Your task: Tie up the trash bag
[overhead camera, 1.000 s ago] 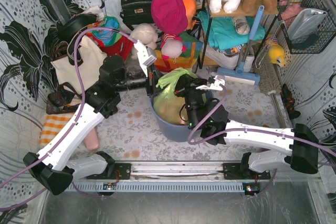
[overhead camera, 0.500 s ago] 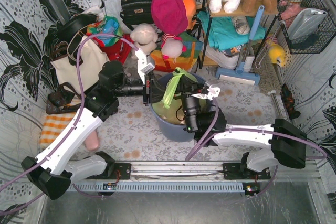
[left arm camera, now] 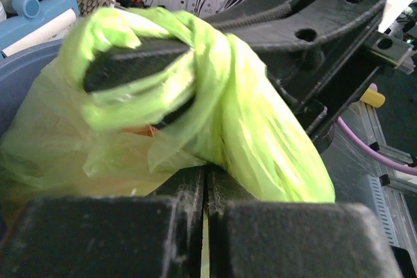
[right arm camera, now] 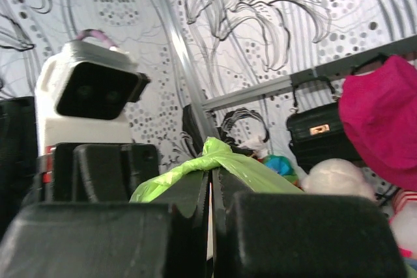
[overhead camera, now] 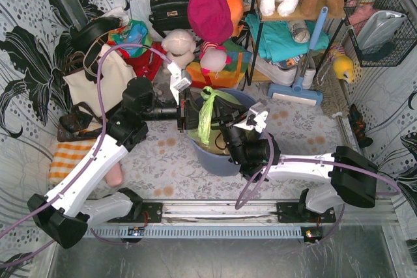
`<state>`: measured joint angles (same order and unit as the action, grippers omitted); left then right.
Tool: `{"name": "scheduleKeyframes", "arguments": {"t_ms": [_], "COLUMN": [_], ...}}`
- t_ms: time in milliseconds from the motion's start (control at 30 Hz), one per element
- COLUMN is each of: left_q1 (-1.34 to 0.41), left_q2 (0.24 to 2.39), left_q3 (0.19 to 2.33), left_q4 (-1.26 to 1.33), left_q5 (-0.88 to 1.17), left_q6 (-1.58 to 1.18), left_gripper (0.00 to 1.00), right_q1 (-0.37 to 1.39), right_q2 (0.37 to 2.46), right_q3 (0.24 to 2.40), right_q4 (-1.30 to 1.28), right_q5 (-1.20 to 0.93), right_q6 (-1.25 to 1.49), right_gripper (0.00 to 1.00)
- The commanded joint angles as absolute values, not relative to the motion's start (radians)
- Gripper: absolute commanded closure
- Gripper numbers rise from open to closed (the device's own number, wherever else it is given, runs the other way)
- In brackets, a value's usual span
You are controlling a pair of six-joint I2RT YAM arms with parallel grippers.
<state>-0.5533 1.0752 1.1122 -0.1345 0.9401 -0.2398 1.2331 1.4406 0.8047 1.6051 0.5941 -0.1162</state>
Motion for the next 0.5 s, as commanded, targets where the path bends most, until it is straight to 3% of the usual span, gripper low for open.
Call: {"name": "scheduleKeyframes", "arguments": {"t_ms": [0,167,400,467], "left_q1": [-0.562,-0.564,-0.564,-0.565], "left_q2": [1.089,1.084,1.035,1.020], "left_q3": [1.106,1.104,1.089,1.092], "left_q4": [-0.012,-0.079,-0.113,-0.125], "left_q5": [1.003,0.936,0.764,0.720], "left_q6": [-0.282,-0.239,-0.206,-0.197], "left_gripper": [0.93,0.92,0.65,0.61], "right_q1": [1.237,1.235,1.232,1.230], "right_q2": [1.444,1.435,1.417,1.414], "right_q3": [0.794,0.791,0.767,0.765], "right_q4": [1.695,1.697,1.695,1.695], "right_q5": [0.416,0.362,0.304,0.297], "right_q6": [-0.059,-0.032,-0.030,-0.032], "right_gripper": [1.00,1.00,1.00,1.00]}}
